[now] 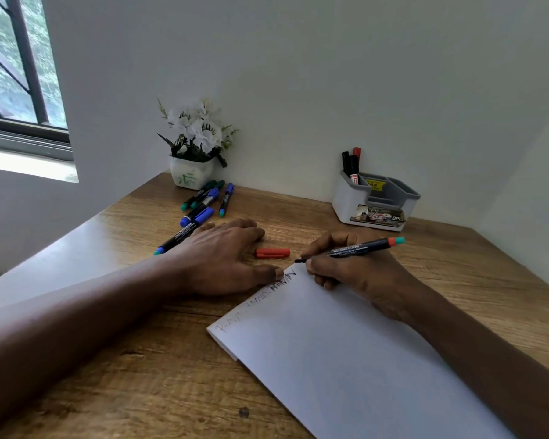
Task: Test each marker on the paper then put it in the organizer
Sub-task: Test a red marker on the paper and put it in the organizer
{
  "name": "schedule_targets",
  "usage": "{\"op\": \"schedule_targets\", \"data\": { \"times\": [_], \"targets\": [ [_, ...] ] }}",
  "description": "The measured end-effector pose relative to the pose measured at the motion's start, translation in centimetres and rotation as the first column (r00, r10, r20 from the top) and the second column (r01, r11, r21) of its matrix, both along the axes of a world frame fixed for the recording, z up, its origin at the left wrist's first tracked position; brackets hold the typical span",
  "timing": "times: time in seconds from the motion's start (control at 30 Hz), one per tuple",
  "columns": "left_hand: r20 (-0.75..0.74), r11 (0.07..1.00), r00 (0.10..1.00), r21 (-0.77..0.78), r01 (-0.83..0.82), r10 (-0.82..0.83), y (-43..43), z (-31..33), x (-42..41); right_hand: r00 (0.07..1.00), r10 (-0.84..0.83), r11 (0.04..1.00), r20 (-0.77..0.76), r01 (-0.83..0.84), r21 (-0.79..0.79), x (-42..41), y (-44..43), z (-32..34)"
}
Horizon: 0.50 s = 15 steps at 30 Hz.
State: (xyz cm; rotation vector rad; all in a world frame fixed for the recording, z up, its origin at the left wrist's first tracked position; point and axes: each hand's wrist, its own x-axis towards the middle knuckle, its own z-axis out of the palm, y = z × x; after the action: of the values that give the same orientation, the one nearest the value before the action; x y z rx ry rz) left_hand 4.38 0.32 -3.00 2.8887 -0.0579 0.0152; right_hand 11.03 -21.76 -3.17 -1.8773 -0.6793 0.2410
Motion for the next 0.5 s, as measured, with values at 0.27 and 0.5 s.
{"op": "schedule_targets", "data": {
  "times": [0.27,0.5],
  "targets": [
    [-0.009,1.0,1.0,0.003,0.007,-0.007,0.2,-0.04,0.06,0.983,-0.04,0.999,0.178,0.045,-0.026,0.07,0.62,-0.23],
    [-0.017,1.0,1.0,0.001,0.008,-0.008,0.14,0.07,0.04,0.974,-0.005,0.998,0.228,0.021,-0.065,-0.1,0.86,-0.36]
  ]
}}
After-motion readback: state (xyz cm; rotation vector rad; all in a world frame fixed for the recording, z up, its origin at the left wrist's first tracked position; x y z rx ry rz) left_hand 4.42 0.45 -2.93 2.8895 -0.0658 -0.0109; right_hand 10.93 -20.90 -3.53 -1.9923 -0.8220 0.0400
